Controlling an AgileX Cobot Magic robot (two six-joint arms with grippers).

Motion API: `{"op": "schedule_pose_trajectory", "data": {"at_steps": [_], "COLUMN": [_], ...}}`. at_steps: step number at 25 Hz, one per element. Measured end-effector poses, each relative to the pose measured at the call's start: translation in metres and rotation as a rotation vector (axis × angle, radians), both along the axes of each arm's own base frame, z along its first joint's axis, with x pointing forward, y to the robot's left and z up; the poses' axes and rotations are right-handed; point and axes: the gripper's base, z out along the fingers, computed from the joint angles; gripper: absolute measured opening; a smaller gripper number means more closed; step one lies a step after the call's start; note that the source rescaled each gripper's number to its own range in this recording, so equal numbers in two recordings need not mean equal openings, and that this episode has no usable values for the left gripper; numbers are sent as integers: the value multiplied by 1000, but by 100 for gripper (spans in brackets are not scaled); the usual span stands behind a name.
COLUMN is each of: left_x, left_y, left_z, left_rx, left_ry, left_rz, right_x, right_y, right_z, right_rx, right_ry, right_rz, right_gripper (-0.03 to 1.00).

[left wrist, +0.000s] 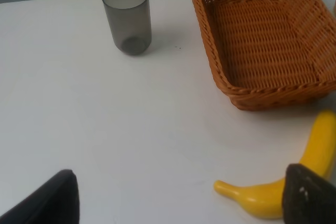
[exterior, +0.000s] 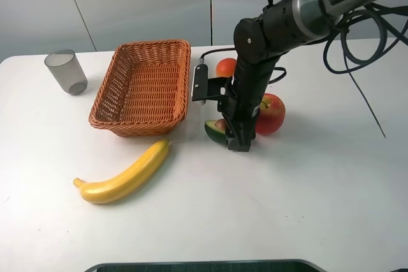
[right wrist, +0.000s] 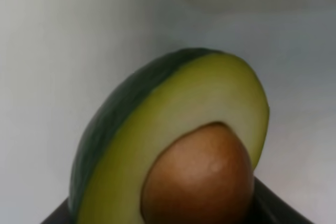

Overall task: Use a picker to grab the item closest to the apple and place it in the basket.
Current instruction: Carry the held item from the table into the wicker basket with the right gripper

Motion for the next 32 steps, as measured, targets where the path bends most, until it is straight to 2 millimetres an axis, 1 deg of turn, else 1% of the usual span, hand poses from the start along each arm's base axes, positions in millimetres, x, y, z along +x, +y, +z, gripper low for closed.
{"op": "schedule_pose_trajectory", "data": {"at_steps": [23, 25, 27, 32], "left_x": [0, 0, 0, 0], "left_y": [0, 0, 0, 0], "left_z": [0, 0, 0, 0], "left_rx": [0, 0, 0, 0], "left_ry": [0, 0, 0, 0], "left_rz": [0, 0, 0, 0], "right_x": [0, 1, 1, -3], "right_y": [0, 0, 0, -3], "right_z": [0, 3, 13, 52], "right_rx": [-2, 1, 12, 40], "right_ry": [-3, -8, -26, -68], "right_rz": [3, 3, 3, 0], "right_gripper": [0, 0, 0, 0]}}
